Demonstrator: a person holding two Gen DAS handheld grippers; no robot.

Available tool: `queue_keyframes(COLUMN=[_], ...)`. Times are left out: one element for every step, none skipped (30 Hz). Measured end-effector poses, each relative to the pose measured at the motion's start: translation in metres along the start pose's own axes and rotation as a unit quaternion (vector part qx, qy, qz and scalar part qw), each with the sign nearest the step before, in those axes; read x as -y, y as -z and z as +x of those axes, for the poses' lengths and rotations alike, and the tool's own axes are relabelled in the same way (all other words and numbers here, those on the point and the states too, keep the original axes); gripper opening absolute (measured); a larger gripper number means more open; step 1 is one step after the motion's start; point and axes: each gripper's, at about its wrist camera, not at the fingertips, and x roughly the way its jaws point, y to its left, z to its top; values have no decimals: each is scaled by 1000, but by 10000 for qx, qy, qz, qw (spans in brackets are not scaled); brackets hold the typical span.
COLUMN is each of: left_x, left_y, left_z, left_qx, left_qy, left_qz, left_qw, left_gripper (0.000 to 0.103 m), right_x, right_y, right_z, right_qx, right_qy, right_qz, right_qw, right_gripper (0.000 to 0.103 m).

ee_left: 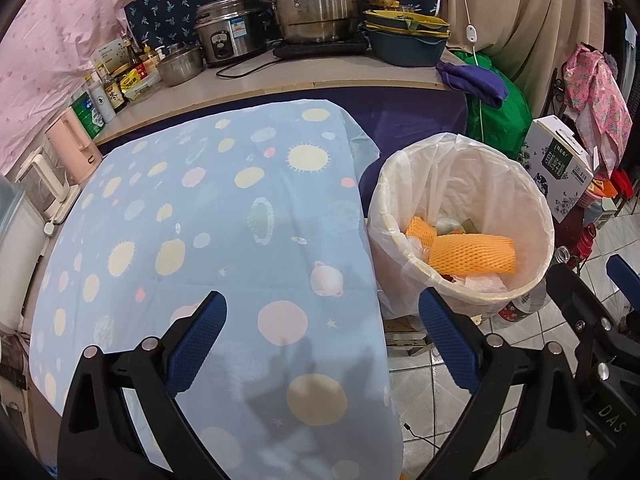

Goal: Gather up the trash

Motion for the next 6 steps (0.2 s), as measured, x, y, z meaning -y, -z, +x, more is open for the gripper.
queue_keyframes(left_x=[0, 0, 0, 0, 1, 1], left_y=[0, 0, 1, 1, 1, 1], left_z=[0, 0, 0, 0, 0, 0], left_qx=[-4, -1, -5, -7, 1, 10], left_qy=[-19, -22, -18, -9, -4, -9], left_qz=[-7, -22, -30, -27, -15, 5], left_qw=[10000, 10000, 10000, 10000, 10000, 10000], left_gripper=[92, 92, 92, 92, 92, 92], right_x=[1, 1, 1, 1, 1, 0], right_y=[0, 0, 0, 0, 0, 0], right_z=[0, -1, -1, 0, -1, 0], right_qx=[-4, -6, -2, -2, -4, -3], right_qy=[1, -1, -5, -2, 3, 4], right_qz=[-1, 5, 15, 14, 10, 3], right_qw=[10000, 10000, 10000, 10000, 10000, 10000], right_gripper=[97, 97, 97, 97, 97, 97])
